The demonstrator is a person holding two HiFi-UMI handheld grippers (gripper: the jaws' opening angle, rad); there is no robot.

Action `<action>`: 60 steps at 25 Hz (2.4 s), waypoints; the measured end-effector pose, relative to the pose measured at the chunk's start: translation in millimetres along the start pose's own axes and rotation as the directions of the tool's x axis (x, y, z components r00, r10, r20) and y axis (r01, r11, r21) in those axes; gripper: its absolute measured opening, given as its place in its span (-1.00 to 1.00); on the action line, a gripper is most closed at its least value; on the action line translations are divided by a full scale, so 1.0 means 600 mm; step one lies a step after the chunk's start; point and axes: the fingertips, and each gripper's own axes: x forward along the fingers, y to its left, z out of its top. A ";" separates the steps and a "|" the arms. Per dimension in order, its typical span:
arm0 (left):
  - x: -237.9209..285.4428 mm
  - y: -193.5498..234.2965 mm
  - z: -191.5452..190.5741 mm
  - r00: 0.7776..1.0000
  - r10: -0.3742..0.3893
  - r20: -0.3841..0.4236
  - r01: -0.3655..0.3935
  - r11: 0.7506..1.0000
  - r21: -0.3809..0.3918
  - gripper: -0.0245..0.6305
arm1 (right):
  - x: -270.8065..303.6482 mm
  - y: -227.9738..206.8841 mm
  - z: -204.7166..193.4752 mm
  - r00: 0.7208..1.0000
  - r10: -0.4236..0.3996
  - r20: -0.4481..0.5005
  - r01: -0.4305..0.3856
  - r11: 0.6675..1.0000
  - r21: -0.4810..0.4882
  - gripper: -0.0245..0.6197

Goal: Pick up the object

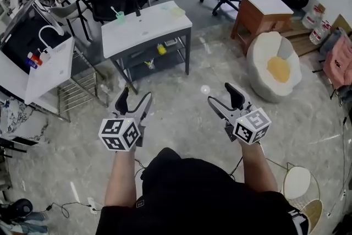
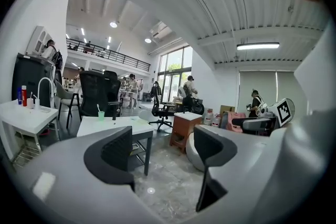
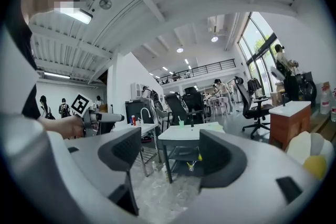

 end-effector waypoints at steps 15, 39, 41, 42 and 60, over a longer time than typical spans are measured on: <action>0.249 0.128 -0.010 0.999 -0.037 -0.039 0.036 0.998 -0.044 0.15 | 0.181 -0.168 -0.043 0.996 -0.016 -0.093 0.021 0.998 0.057 0.04; 0.574 0.452 0.095 0.997 -0.074 -0.024 0.071 0.990 -0.121 0.12 | 0.654 -0.336 0.021 0.983 0.007 -0.183 0.000 0.999 0.041 0.03; 0.592 0.456 0.093 0.997 -0.077 -0.031 0.072 0.989 -0.126 0.10 | 0.674 -0.348 0.019 0.983 0.022 -0.182 -0.014 0.999 0.043 0.03; 0.602 0.457 0.091 0.996 -0.077 -0.035 0.072 0.989 -0.126 0.07 | 0.684 -0.357 0.018 0.983 0.030 -0.182 -0.022 0.999 0.047 0.04; 1.033 0.463 0.162 0.984 -0.124 -0.128 0.122 0.992 -0.027 -0.17 | 0.955 -0.733 -0.009 0.964 0.107 -0.242 -0.078 0.989 0.124 0.03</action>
